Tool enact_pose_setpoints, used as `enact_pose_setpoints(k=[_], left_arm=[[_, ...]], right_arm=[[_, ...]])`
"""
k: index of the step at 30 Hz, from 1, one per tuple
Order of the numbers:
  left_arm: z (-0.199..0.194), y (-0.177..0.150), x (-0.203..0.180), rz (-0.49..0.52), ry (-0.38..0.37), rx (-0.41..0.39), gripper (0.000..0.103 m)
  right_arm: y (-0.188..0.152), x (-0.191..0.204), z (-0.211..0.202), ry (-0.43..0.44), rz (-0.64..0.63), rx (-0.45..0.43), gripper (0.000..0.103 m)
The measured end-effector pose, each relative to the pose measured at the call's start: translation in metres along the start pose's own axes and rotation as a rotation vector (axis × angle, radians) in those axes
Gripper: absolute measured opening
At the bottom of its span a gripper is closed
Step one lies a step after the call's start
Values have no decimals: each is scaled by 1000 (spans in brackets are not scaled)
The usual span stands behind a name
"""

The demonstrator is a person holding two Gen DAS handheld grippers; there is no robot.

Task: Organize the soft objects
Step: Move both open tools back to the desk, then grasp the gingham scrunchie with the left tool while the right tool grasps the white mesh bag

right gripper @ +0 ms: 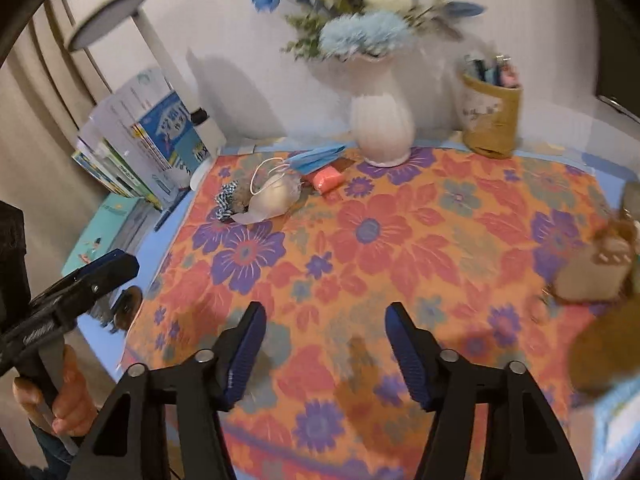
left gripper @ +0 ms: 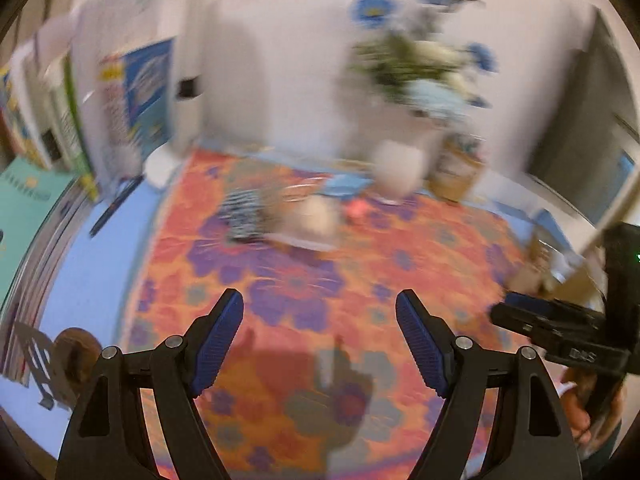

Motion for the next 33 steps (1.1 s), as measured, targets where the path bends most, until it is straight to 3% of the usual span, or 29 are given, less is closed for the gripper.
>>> enact_pose_setpoints(k=[5,9,11,16,19,23,24,26,28,33], left_arm=[[45,28,30,-35,46,-12,77],[88,48,54,-75,81,-42,77],[113,53,60,-93,48,-19,77],[143,57,61,-110,-17,-2,77],[149,57,60,-120,-66,-5,77],[155,56,72,-175,-100,-3,76],[156,56,74,-181,-94,1,75],[158,55,74,-184,-94,13,75],[158,55,73,-181,-94,7,74],[157,54,71,-162,-89,-2,73]], right_arm=[[34,26,45,42,-37,-8,60],[58,33,89,-42,-77,-27,60],[63,36,111,-59,-106,-40,60],[70,30,165,77,-29,22,60],[77,25,189,112,23,32,60],[86,27,209,97,25,16,60],[89,30,210,91,13,3,58],[91,36,214,94,-7,-7,43],[92,40,214,91,-27,-25,33],[87,40,207,138,-21,-32,24]])
Point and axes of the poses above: each gripper's, at about its wrist camera, not at the fingertips, and z roughly the way its jaws point, x to its left, y to its top, the point moved 4 cm from there along z, roughly the way its jaws point, and after that the axes turned 6 degrees about -z, right-handed, at the moved point
